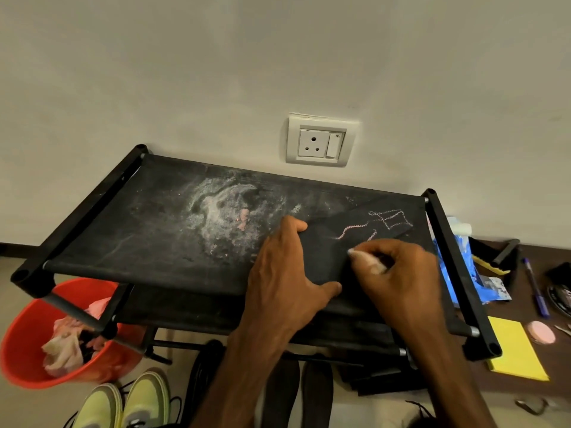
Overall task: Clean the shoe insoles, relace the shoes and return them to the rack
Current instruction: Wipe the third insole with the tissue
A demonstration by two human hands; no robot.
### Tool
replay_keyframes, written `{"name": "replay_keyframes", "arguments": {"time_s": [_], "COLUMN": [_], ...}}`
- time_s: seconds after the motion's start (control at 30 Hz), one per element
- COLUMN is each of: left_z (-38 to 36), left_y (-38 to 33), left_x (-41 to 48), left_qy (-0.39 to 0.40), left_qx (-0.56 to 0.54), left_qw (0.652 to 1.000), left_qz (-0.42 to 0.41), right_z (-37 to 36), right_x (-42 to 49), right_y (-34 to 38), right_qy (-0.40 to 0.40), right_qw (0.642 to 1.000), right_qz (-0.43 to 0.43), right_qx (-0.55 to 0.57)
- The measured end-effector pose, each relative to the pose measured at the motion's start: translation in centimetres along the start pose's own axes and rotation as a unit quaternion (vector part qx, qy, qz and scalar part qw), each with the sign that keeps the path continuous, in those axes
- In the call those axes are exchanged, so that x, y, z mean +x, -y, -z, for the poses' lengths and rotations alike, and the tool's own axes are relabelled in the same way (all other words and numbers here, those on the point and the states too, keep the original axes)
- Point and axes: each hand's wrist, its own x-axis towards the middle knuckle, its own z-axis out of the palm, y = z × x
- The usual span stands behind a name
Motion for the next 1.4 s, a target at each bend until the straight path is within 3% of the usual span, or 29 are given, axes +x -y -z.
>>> {"name": "replay_keyframes", "arguments": {"time_s": [0.1, 0.3, 0.47, 0.63, 0.83, 1.0, 1.17, 1.3, 1.4], "left_z": [0.0, 0.0, 0.1, 0.1, 0.1, 0.2, 0.2, 0.3, 0.3], "left_y": [0.0, -0.1, 0.0, -0.2, -0.2, -0.3, -0.4, -0.5, -0.4], "left_x": [0.0, 0.0, -0.1, -0.1, -0.2, -0.3, -0.2, -0.2, -0.2], "left_qy": [0.01, 0.009, 0.014, 0.01, 0.012, 0.014, 0.02, 0.019, 0.023], "left_qx": [-0.003, 0.003, -0.003, 0.0, 0.003, 0.003, 0.008, 0.006, 0.01], "left_qw": [1.0, 1.0, 1.0, 1.0, 1.0, 1.0, 1.0, 1.0, 1.0], "left_qz": [0.001, -0.001, 0.005, 0.003, 0.001, -0.003, -0.002, -0.002, -0.003], "right_z": [-0.5, 0.7, 0.7, 1.3, 0.9, 1.7, 2.1, 2.3, 1.9], "right_x": [-0.4, 1.9, 1.4, 1.9, 1.3, 3.0, 3.0, 3.8, 3.6], "right_y": [0.9, -0.9, 0.1, -1.4, -0.3, -2.4, -2.3, -2.7, -2.2], "right_qy": [0.053, -0.023, 0.09, -0.003, 0.086, -0.028, 0.039, -0.002, 0.001], "right_qw": [0.998, 0.998, 0.996, 0.999, 0.995, 0.998, 0.998, 0.999, 0.998], "right_qz": [0.037, -0.036, 0.018, -0.014, 0.038, -0.027, 0.019, -0.024, 0.022], "right_qx": [0.007, -0.038, -0.004, -0.045, 0.015, -0.048, -0.039, -0.043, -0.052]}}
